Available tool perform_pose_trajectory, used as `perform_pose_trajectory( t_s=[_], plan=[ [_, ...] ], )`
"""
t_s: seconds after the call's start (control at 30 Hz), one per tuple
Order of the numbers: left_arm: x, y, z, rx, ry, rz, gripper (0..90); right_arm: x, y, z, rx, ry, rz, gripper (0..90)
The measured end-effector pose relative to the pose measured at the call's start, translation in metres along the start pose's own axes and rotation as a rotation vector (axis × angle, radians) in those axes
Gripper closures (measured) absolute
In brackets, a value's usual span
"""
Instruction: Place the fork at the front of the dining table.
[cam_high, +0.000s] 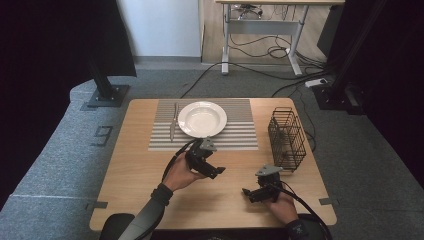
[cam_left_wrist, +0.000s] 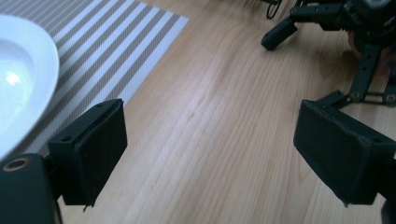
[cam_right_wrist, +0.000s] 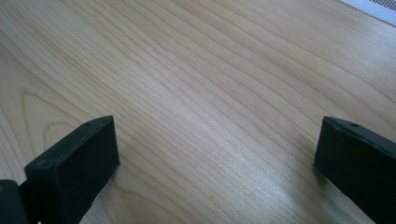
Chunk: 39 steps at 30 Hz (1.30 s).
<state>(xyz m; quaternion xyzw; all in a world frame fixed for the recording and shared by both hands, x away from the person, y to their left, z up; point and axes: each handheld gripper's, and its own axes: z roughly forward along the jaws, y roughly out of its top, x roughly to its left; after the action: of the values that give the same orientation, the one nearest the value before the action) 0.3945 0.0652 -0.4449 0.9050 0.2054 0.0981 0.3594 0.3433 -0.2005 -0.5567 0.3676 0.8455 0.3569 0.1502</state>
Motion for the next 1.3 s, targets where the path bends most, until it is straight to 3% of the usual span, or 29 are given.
perform_pose_trajectory(
  t_s=[0.7,1.0,1.3],
  plan=[
    [0.000,0.071,0.015,-0.036,-0.064,0.065,16.5,0.000,0.000,0.000,-0.002,-0.003,-0.005,0.0],
    [0.002,0.108,0.030,-0.051,-0.082,0.094,20.9,0.000,0.000,0.000,-0.005,-0.005,-0.001,0.0],
    [0.002,0.136,0.051,-0.042,-0.092,0.141,23.5,0.001,-0.001,0.000,-0.004,-0.002,0.002,0.0]
  ],
)
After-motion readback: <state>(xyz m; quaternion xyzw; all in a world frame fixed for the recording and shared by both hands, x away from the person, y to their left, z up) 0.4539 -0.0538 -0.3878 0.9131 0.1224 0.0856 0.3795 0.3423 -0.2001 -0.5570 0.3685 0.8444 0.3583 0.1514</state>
